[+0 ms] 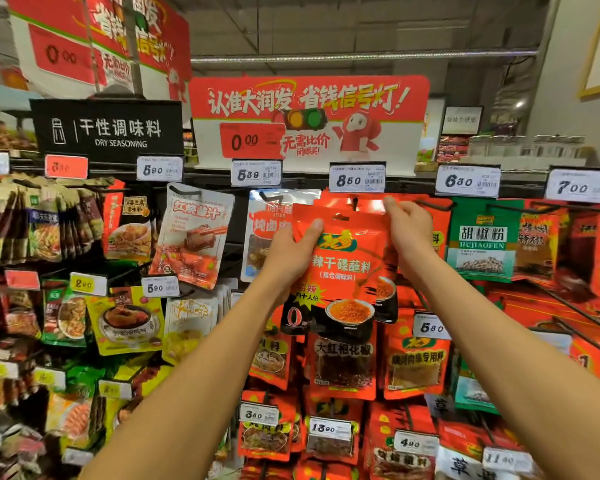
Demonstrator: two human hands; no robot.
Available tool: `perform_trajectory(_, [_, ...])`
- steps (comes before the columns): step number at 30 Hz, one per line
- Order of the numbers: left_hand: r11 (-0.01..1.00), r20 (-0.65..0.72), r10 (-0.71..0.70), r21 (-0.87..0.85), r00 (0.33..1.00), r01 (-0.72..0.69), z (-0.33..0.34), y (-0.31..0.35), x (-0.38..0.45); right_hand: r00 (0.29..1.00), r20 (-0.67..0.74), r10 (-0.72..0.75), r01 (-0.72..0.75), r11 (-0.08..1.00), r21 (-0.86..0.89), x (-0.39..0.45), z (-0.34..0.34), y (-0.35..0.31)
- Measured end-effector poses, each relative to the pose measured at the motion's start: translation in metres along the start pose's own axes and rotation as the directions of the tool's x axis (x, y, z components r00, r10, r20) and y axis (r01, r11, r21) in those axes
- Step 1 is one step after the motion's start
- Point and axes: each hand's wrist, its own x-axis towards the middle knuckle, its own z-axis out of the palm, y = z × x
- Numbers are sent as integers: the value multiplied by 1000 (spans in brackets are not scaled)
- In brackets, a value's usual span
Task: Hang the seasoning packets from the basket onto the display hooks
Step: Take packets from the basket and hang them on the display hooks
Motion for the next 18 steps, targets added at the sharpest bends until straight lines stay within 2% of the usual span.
perform_trajectory(3, [1000,1,11,-16,1000,-11,16,6,10,1000,-9,-28,30,987,161,-3,-9,2])
perform_trajectory(5, [998,-10,-14,-61,1000,14,25,11,18,994,-7,-108,108,979,173,-8,-12,1])
perform_trajectory(8, [991,-21,-61,-117,998,58,30,16,27,985,22,-174,169,976,139,-9,-12,1])
perform_trajectory(10, [990,-16,-74,-123,997,72,32,18,29,989,49,-141,135,985,112,-7,-10,-1])
perform_trajectory(14, [980,-5,-134,-151,991,132,35,21,31,994,-10,-106,106,994,-41,3,-4,-5])
perform_trajectory(16, [967,1,-176,-187,984,173,35,22,32,995,-1,-95,95,994,-46,5,-2,-6])
perform_trajectory(18, [973,-6,-143,-184,990,139,35,19,32,997,9,-82,83,994,-65,3,-1,-5])
